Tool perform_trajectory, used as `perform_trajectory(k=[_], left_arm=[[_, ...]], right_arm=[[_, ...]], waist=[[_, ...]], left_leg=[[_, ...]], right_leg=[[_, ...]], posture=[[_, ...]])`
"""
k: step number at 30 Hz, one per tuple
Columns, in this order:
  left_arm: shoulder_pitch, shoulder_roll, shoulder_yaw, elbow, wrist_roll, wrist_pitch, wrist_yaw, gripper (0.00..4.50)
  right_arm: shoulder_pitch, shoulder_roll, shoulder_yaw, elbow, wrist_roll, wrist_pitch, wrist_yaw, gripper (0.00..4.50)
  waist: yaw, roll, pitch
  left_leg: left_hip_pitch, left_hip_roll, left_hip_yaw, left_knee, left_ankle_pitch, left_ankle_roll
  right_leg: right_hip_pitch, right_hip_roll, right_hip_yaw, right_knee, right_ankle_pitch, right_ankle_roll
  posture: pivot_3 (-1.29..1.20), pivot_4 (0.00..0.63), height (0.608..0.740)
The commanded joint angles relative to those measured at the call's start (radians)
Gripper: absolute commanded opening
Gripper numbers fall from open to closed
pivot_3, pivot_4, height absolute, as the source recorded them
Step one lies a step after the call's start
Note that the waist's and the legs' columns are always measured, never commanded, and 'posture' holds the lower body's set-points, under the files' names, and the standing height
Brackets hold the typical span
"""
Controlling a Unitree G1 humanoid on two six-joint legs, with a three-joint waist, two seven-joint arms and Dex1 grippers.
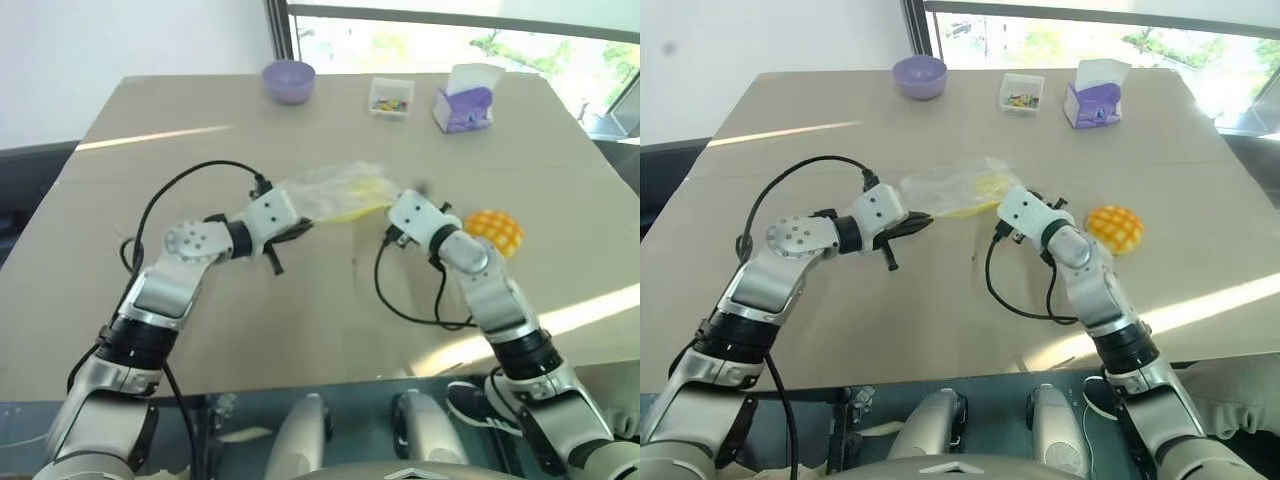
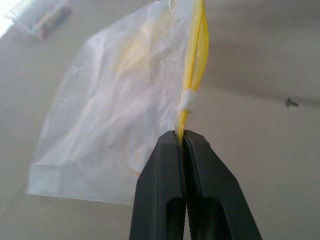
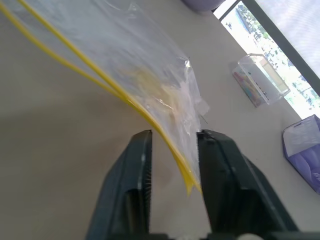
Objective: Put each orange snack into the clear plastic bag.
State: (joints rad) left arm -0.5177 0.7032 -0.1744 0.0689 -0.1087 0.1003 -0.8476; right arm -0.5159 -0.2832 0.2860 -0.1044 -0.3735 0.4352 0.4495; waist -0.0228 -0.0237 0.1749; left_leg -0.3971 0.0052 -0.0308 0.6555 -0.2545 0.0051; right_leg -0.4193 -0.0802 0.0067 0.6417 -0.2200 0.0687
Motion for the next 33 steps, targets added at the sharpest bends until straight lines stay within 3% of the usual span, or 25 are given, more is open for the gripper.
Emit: perform_trajectory(k=[1, 4, 9, 16, 19, 25, 28, 30, 33], left_arm=[[-0.057, -0.005, 0.039, 0.07, -0.028, -0.117, -0.074, 0.0], [-0.092, -0.007, 0.049, 0.109, -0.077, -0.116, -0.167, 0.0], [-0.152, -0.014, 0.041, 0.165, -0.063, -0.118, -0.219, 0.0], [-0.199, -0.04, 0.025, 0.175, -0.012, -0.083, -0.198, 0.0], [-0.212, -0.051, 0.034, 0.169, -0.004, -0.044, -0.173, 0.0], [-0.201, -0.042, 0.044, 0.155, 0.005, -0.029, -0.158, 0.0], [-0.193, -0.037, 0.048, 0.129, 0.007, 0.005, -0.149, 0.0], [-0.19, -0.033, 0.05, 0.11, 0.016, 0.04, -0.13, 0.0], [-0.183, -0.028, 0.048, 0.08, 0.022, 0.089, -0.108, 0.0]], right_arm=[[0.026, -0.04, -0.061, -0.117, 0.048, 0.013, 0.038, 2.45], [0.048, -0.07, -0.097, -0.186, 0.11, 0.033, 0.087, 2.45], [0.048, -0.057, -0.094, -0.263, 0.182, 0.086, 0.123, 0.06], [0.051, -0.045, -0.089, -0.31, 0.271, 0.148, 0.157, 0.06], [0.077, -0.099, -0.103, -0.339, 0.264, 0.181, 0.161, 0.06], [0.083, -0.174, -0.106, -0.187, 0.209, 0.071, 0.097, 0.06], [0.068, -0.163, -0.108, -0.131, 0.197, 0.014, 0.061, 0.89], [0.07, -0.157, -0.118, -0.139, 0.214, -0.001, 0.062, 1.77], [0.09, -0.172, -0.138, -0.192, 0.263, 0.008, 0.107, 1.77]], waist=[[0.005, 0.0, 0.0], [0.006, 0.0, 0.0], [0.001, 0.0, 0.0], [0.004, 0.0, 0.0], [0.006, 0.0, 0.0], [0.005, 0.0, 0.0], [0.002, 0.0, 0.0], [0.002, 0.0, 0.0], [0.005, 0.0, 0.0]], left_leg=[[0.0, 0.0, 0.0, 0.0, 0.0, 0.0], [0.0, 0.0, 0.0, 0.0, 0.0, 0.0], [0.0, 0.001, 0.0, 0.001, 0.0, 0.0], [-0.001, 0.001, -0.001, 0.004, 0.0, 0.001], [-0.001, 0.001, -0.001, 0.005, -0.001, 0.001], [-0.001, 0.001, -0.001, 0.008, -0.001, 0.002], [-0.001, 0.001, -0.002, 0.008, -0.001, 0.002], [-0.001, 0.001, -0.002, 0.009, -0.001, 0.002], [-0.001, 0.001, -0.002, 0.009, -0.001, 0.002]], right_leg=[[0.0, 0.0, 0.0, 0.0, 0.0, 0.0], [0.0, 0.0, -0.001, 0.0, 0.0, 0.0], [0.0, 0.001, 0.0, 0.001, 0.0, 0.0], [0.001, 0.001, -0.001, 0.002, 0.0, 0.0], [0.001, 0.001, -0.001, 0.002, 0.0, 0.0], [0.002, 0.001, -0.002, 0.002, 0.0, 0.0], [0.002, 0.001, -0.002, 0.004, 0.0, 0.0], [0.002, 0.002, -0.002, 0.004, 0.0, 0.0], [0.002, 0.001, -0.002, 0.004, 0.0, 0.0]], posture=[[0.0, 0.15, 0.74], [0.0, 0.15, 0.74], [0.0, 0.15, 0.74], [0.0, 0.15, 0.74], [0.0, 0.15, 0.74], [0.0, 0.15, 0.74], [0.0, 0.15, 0.74], [0.0, 0.15, 0.74], [0.0, 0.15, 0.74]])
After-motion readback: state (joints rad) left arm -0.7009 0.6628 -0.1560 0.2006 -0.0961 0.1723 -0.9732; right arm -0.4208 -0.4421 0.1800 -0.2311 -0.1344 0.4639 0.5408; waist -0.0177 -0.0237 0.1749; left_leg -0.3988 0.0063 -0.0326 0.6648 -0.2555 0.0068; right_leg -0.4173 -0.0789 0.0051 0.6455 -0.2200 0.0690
